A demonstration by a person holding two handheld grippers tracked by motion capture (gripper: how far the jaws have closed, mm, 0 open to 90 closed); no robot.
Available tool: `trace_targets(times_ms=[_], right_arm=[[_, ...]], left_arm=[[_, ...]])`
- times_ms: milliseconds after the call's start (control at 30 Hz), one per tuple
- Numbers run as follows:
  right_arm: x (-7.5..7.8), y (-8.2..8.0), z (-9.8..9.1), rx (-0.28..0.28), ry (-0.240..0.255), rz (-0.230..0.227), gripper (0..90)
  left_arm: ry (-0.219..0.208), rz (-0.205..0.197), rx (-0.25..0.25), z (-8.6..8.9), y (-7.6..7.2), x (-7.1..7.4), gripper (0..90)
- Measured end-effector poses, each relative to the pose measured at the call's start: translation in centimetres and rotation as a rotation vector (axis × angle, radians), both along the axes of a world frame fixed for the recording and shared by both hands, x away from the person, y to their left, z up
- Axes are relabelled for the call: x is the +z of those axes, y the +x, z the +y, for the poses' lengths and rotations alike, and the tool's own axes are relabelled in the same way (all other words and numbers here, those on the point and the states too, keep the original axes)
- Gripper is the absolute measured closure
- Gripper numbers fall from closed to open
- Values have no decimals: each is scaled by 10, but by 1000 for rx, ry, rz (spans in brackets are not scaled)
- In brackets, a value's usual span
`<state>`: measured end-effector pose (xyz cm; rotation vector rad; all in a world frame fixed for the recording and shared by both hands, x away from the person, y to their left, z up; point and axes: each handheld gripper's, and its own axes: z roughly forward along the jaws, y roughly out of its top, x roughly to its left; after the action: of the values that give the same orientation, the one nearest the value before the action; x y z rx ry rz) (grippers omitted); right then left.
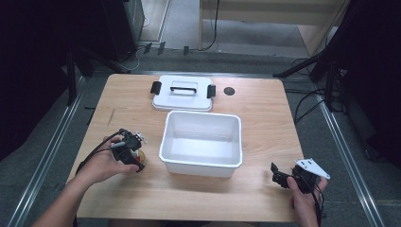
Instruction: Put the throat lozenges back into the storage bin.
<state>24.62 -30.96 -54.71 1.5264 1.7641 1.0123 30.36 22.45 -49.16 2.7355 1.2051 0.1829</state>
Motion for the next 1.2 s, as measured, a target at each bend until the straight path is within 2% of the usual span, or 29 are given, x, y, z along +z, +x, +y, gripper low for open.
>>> trace_targets(times_ms=[167, 267, 467, 600, 767, 1000, 1200], right_arm=[[0, 0, 0, 2, -2, 2, 0], [0, 0, 0, 2, -2, 3, 0], [0, 0, 0, 4, 1, 5, 0], [0, 1, 0, 8, 1, 6, 0], [0, 1, 0, 10, 2, 7, 0], [0, 1, -1, 12, 2, 7, 9], [0, 1, 0, 14, 1, 7, 13]], left_arm=[[2, -5, -25, 2, 1, 17, 213], [20, -5, -50, 1, 4, 29, 213], [27, -34, -86, -4, 10, 56, 213], [60, -40, -135, -10, 14, 71, 213], [72, -39, -193, -18, 20, 89, 213], [109, -59, -242, -31, 25, 113, 214], [107, -67, -285, -45, 26, 129, 213]])
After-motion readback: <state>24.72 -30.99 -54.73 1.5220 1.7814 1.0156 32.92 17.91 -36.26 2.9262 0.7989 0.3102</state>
